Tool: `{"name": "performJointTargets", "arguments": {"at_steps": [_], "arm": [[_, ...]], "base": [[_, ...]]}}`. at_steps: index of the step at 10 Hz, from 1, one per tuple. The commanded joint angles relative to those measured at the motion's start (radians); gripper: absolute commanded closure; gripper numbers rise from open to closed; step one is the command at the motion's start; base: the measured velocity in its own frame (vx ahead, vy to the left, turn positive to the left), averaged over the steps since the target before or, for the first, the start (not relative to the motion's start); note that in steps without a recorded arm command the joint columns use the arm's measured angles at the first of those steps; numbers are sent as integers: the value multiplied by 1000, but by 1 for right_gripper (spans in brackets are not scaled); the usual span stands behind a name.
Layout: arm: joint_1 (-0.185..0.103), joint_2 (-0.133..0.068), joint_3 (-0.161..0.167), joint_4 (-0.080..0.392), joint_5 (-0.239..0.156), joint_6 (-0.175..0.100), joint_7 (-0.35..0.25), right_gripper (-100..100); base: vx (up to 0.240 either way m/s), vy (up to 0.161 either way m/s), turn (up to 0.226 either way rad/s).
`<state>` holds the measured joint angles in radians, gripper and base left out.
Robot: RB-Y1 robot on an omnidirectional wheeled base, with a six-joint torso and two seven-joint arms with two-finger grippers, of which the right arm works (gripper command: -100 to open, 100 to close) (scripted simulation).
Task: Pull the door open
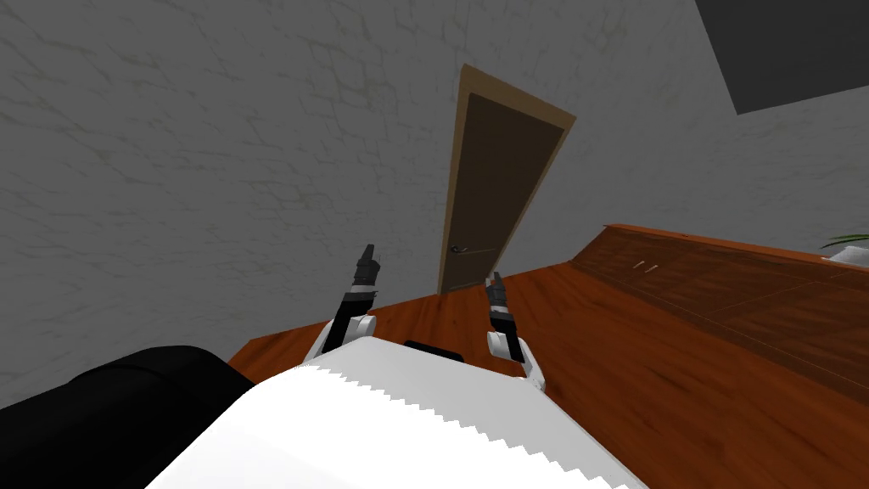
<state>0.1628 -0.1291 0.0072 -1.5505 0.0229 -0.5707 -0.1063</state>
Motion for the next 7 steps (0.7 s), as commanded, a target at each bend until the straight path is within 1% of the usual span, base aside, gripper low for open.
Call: {"name": "performJointTargets", "arguments": {"at_steps": [1, 2, 3, 4, 5, 6, 7], "arm": [[-28, -7, -2, 50, -1, -7, -1, -100], [-46, -12, -3, 85, -2, -12, -3, -100], [-46, -12, -3, 102, -2, -12, -3, -100], [-64, -17, -5, 134, -3, -18, -4, -100], [-64, -17, -5, 142, -3, -18, -4, -100], [-82, -22, -6, 180, -4, -23, -5, -100], [-100, -28, -8, 208, -5, -29, -7, -100]], "base": [[57, -51, 209], [76, -62, 210], [58, -45, 49], [51, -33, 123], [33, -31, 59], [42, -34, 100], [57, -53, 200]]}}
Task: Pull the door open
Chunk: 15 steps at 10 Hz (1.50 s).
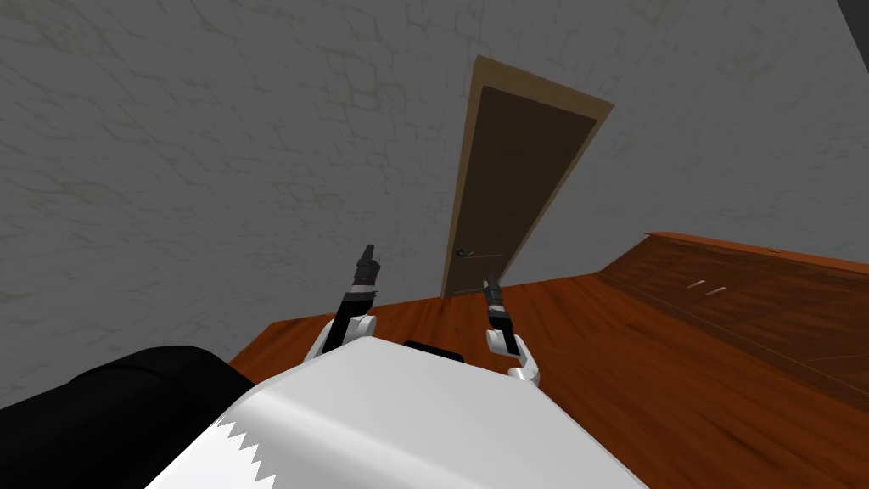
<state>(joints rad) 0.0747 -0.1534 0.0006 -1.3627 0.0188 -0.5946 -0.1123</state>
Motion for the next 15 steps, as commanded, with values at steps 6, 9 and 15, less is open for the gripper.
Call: {"name": "performJointTargets", "arguments": {"at_steps": [6, 9, 15], "arm": [[-81, -23, -7, 181, -4, -27, -7, -100], [-130, -37, -11, 286, -7, -42, -10, -100], [-191, -53, -15, 432, -10, -61, -15, -100]], "base": [[49, -48, 125], [76, -76, 177], [41, -53, 108]]}}
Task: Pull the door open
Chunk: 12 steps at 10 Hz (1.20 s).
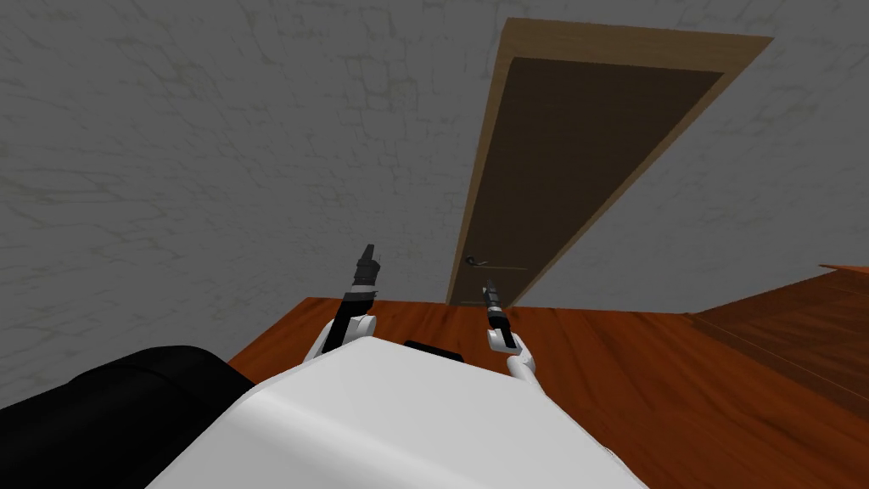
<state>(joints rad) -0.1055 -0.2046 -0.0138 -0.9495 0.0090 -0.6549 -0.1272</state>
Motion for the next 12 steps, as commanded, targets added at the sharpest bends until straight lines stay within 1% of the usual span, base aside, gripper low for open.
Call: {"name": "performJointTargets", "arguments": {"at_steps": [1, 4, 6, 7, 8, 9, 11, 12], "arm": [[-25, -6, -2, 50, -1, -5, -2, -100], [-64, -16, -5, 136, -3, -17, -5, -100], [-86, -22, -7, 186, -5, -24, -6, -100], [-106, -27, -9, 231, -6, -30, -8, -100], [-115, -29, -9, 251, -6, -33, -9, -100], [-129, -33, -10, 282, -7, -37, -10, -100], [-145, -37, -12, 317, -8, -42, -11, -100], [-140, -37, -11, 308, -8, -43, -12, -100]], "base": [[42, -60, 171], [49, -74, 130], [65, -68, 131], [67, -87, 198], [57, -95, 119], [53, -89, 125], [41, -60, 88], [14, -25, 17]]}}
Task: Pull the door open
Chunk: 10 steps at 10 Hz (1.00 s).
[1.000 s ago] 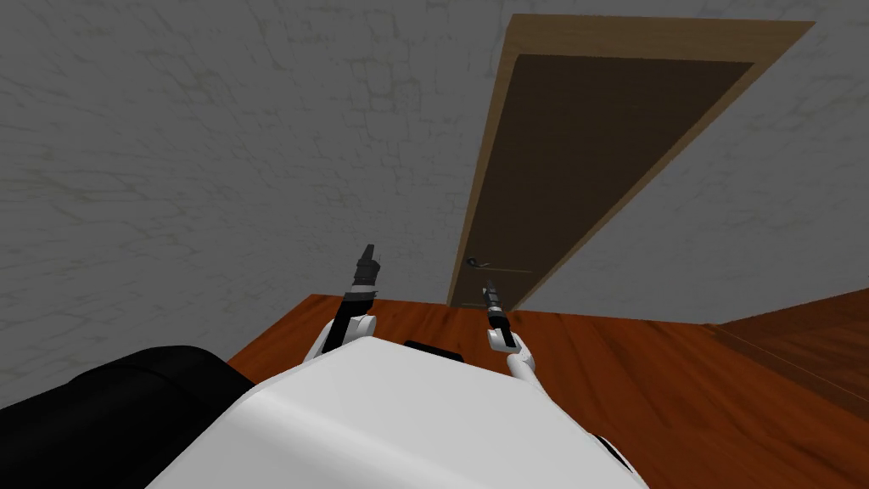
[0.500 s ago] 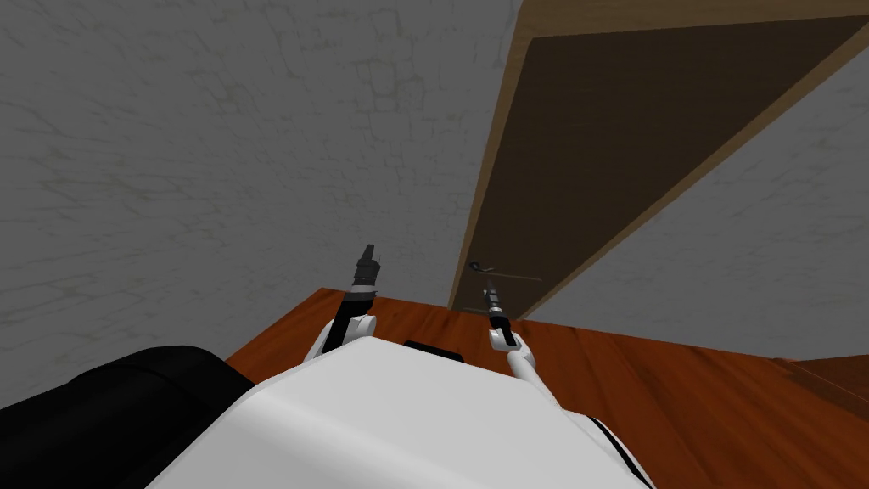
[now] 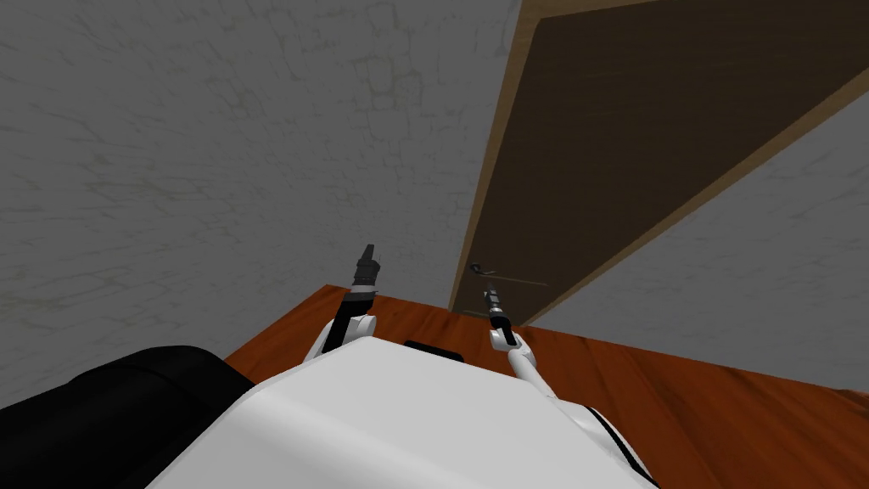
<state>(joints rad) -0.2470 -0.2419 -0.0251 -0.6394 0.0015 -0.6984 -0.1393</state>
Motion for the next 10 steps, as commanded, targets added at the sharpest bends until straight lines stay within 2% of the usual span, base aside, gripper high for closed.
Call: {"name": "performJointTargets", "arguments": {"at_steps": [1, 2, 3, 4, 5, 6, 7, 8, 9, 10], "arm": [[13, -22, -9, 10, -7, -14, -16, -100], [17, -30, -12, 13, -10, -20, -22, -100], [28, -49, -20, 22, -16, -32, -35, -100], [34, -59, -24, 26, -19, -39, -42, -100], [47, -80, -33, 36, -26, -53, -58, -100], [53, -91, -37, 41, -29, -60, -65, -100], [53, -91, -37, 41, -29, -60, -65, -100], [70, -121, -49, 54, -39, -80, -87, -100], [75, -130, -53, 58, -42, -85, -93, -100], [75, -130, -53, 46, -42, -85, -93, -100]], "base": [[122, 34, 138], [187, 48, 128], [193, 68, 153], [153, 71, 110], [163, 64, 158], [160, 36, 158], [88, 15, 26], [119, 29, 193], [157, 21, 133], [100, 19, 0]]}}
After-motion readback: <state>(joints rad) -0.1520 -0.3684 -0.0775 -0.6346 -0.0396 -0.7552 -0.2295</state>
